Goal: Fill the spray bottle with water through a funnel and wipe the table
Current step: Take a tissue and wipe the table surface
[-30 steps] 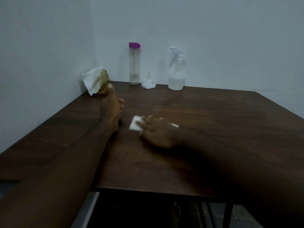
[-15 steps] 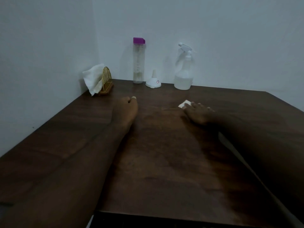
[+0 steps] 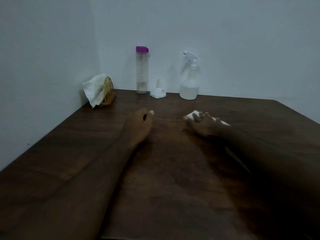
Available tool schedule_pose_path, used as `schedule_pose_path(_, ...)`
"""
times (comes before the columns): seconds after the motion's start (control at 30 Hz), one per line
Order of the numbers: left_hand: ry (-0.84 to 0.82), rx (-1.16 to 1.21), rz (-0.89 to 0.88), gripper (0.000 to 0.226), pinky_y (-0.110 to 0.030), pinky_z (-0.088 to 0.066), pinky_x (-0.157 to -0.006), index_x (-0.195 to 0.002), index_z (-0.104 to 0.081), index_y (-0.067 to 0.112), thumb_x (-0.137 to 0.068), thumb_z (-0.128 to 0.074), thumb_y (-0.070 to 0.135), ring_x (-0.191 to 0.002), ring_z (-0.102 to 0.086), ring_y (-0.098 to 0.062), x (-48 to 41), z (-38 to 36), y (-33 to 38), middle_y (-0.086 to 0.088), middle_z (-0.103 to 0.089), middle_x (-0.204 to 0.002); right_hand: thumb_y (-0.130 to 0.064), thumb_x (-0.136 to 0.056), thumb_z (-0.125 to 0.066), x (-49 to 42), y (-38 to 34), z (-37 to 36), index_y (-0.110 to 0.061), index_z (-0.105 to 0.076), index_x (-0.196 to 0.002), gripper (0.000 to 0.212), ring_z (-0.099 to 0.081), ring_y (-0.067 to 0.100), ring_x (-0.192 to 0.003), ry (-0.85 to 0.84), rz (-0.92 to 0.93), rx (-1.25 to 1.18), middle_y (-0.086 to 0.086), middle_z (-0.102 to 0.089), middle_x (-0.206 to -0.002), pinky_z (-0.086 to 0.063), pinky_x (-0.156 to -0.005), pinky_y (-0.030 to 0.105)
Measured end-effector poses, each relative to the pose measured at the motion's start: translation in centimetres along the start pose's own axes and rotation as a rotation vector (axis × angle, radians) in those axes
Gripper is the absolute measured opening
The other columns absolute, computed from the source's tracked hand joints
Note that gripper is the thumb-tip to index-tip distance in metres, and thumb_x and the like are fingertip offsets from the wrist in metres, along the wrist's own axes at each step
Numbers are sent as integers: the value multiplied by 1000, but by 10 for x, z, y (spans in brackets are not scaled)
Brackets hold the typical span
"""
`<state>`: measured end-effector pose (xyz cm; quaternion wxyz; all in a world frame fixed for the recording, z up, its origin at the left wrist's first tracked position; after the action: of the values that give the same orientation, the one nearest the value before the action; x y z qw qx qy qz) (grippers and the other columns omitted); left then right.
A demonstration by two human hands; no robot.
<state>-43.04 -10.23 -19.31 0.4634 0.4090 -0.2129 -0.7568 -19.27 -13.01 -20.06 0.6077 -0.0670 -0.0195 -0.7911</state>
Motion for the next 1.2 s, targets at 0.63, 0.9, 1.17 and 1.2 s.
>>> schedule_pose_path(0.63,187,318,198,18,-32,-43,-63,-84,-57,18,-97,-49,26,-70,-52,-13,-10,-1,-15,2,-55,-73,-60,-99,-17,30,-122,-23,-34,0,-156,65,10,17,-151,-86,643,24,-2,6,-165,5,-121,49)
schedule_pose_path(0.9,84,192,149,22,-28,-38,-61,-88,-58,20,-100,-45,33,-72,-54,-13,-8,0,-6,1,-57,-79,-64,-96,-11,25,25,2,-32,-2,-156,69,4,19,-152,-70,101,-4,0,4,-166,1,-120,46)
schedule_pose_path(1.17,80,123,17,29,-33,-42,-66,-90,-62,11,-100,-44,31,-71,-54,-15,4,2,6,1,-56,-73,-69,-95,-12,117,-72,-27,-34,1,-156,72,15,19,-151,-120,409,-8,-1,10,-165,8,-120,51)
schedule_pose_path(1.2,86,109,-15,30,-35,-43,-67,-89,-61,9,-100,-44,31,-71,-55,-17,9,3,7,-2,-57,-73,-67,-96,-15,143,-85,-31,-35,0,-156,69,16,16,-150,-129,512,-13,-3,11,-165,10,-120,48)
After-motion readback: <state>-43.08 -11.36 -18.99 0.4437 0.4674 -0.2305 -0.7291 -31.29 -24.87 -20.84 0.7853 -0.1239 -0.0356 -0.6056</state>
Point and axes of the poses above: each hand's wrist, its own x-axis away from the middle knuckle, its own z-axis out of the back of the hand, y = z × x, the point moved 2 cm from there along -x, towards the middle knuckle
